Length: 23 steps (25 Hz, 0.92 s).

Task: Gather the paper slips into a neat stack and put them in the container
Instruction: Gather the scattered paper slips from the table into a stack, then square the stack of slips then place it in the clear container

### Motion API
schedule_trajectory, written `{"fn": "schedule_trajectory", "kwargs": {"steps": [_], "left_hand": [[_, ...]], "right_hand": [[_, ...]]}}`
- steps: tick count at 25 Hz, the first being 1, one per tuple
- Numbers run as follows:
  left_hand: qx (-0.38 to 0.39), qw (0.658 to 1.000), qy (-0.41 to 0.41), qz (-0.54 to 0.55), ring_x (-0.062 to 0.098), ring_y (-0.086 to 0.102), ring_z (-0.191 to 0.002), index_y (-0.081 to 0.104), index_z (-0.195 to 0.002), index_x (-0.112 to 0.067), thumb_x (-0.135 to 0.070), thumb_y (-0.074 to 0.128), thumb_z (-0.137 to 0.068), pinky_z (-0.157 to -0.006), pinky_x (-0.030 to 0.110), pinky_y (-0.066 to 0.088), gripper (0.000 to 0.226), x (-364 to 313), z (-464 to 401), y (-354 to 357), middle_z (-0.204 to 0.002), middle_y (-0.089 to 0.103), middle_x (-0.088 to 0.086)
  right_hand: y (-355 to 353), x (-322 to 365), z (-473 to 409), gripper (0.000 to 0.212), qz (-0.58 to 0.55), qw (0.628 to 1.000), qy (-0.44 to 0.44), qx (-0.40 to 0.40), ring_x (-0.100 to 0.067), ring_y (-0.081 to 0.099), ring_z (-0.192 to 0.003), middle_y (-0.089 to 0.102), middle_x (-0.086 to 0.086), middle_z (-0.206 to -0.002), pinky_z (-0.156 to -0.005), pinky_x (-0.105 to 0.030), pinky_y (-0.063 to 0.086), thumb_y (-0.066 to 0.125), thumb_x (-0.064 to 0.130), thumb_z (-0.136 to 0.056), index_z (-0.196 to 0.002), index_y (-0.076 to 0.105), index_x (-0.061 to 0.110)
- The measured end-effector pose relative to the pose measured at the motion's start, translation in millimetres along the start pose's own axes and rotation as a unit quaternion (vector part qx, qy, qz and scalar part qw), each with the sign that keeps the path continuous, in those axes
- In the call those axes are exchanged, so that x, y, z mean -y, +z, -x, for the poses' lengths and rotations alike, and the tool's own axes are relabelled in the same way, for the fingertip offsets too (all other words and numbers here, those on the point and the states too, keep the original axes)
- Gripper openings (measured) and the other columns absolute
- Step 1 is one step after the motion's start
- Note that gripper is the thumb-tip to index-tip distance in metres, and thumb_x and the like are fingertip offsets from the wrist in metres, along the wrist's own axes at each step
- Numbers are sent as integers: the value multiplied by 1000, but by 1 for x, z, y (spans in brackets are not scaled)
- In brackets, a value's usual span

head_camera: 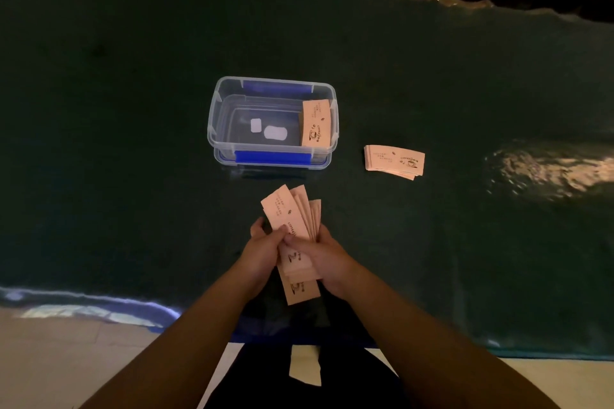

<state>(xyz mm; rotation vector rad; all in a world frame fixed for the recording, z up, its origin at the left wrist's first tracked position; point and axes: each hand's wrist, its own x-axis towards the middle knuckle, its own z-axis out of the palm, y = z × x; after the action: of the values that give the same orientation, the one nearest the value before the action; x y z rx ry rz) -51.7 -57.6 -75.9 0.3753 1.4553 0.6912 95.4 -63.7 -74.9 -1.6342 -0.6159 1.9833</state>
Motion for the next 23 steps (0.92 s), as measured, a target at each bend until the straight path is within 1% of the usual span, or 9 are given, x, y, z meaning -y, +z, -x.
{"fn": "schedule_trajectory", "kwargs": {"steps": [2, 4, 8, 10, 12, 15, 17, 19, 23], "left_hand": [[-20, 999, -4, -26, 30, 67, -119, 26, -160, -18, -22, 65, -100, -101, 53, 56, 71, 0, -3, -4, -147, 58, 12], [-40, 998, -8, -55, 29, 71, -113, 40, -152, -14, -26, 70, -97, -98, 54, 58, 64, 0, -6, -5, -139, 65, 12], [0, 999, -31, -29, 23, 78, -95, 58, -122, -19, -21, 69, -97, -69, 36, 64, 27, -4, -6, -6, -111, 78, 6], [36, 999, -33, -20, 20, 81, -88, 61, -118, -18, -18, 75, -92, -60, 30, 64, 30, -5, -6, -8, -101, 83, 3], [63, 998, -17, -24, 24, 79, -98, 55, -133, -15, -14, 84, -82, -70, 34, 66, 59, -10, -7, -7, -114, 79, 4], [70, 996, 20, -55, 28, 69, -117, 42, -150, -22, -10, 93, -69, -99, 49, 58, 97, -29, -16, -1, -137, 65, 6], [127, 986, 20, -107, 28, 73, -113, 51, -144, -22, -15, 94, -64, -99, 49, 58, 92, -48, -21, 5, -134, 70, 7], [209, 964, -14, -167, 24, 77, -108, 61, -135, -24, -19, 93, -66, -93, 47, 62, 77, -63, -26, 21, -124, 77, 6], [288, 942, -84, -149, 31, 74, -115, 59, -136, -23, -16, 93, -70, -90, 51, 62, 74, -72, -34, 60, -125, 77, 10]], "right_hand": [[-1, 0, -3, 57, -14, 1000, 11, -5, -18, 81, -91, 80, -4, -115, -65, -31, 63, 87, 22, -85, -134, 58, 25], [-1, 0, -7, 61, -19, 1000, 21, -7, -24, 81, -95, 81, -8, -115, -69, -36, 63, 87, 21, -83, -137, 58, 22], [-8, 4, -10, 66, 1, 999, 42, -2, -27, 79, -100, 80, -8, -117, -76, -42, 62, 89, 23, -81, -138, 56, 25], [-18, 11, -6, 65, 42, 998, 48, 13, -26, 78, -101, 80, -5, -115, -78, -43, 60, 88, 26, -78, -135, 57, 31], [-36, 26, 2, 68, 103, 993, 53, 34, -26, 76, -104, 79, -2, -117, -80, -45, 58, 88, 30, -75, -136, 56, 36], [-69, 55, 15, 82, 198, 976, 59, 75, -30, 68, -118, 72, -4, -130, -101, -57, 52, 87, 29, -74, -146, 49, 37], [-84, 74, 21, 89, 260, 959, 65, 97, -32, 65, -123, 69, -5, -135, -111, -61, 46, 88, 30, -72, -151, 47, 36], [-100, 91, 27, 90, 301, 945, 63, 112, -33, 65, -125, 69, -6, -136, -113, -60, 46, 87, 30, -71, -151, 47, 33], [-132, 119, 36, 67, 328, 935, 53, 126, -31, 70, -118, 73, -8, -129, -108, -55, 52, 85, 22, -81, -141, 57, 29]]}}
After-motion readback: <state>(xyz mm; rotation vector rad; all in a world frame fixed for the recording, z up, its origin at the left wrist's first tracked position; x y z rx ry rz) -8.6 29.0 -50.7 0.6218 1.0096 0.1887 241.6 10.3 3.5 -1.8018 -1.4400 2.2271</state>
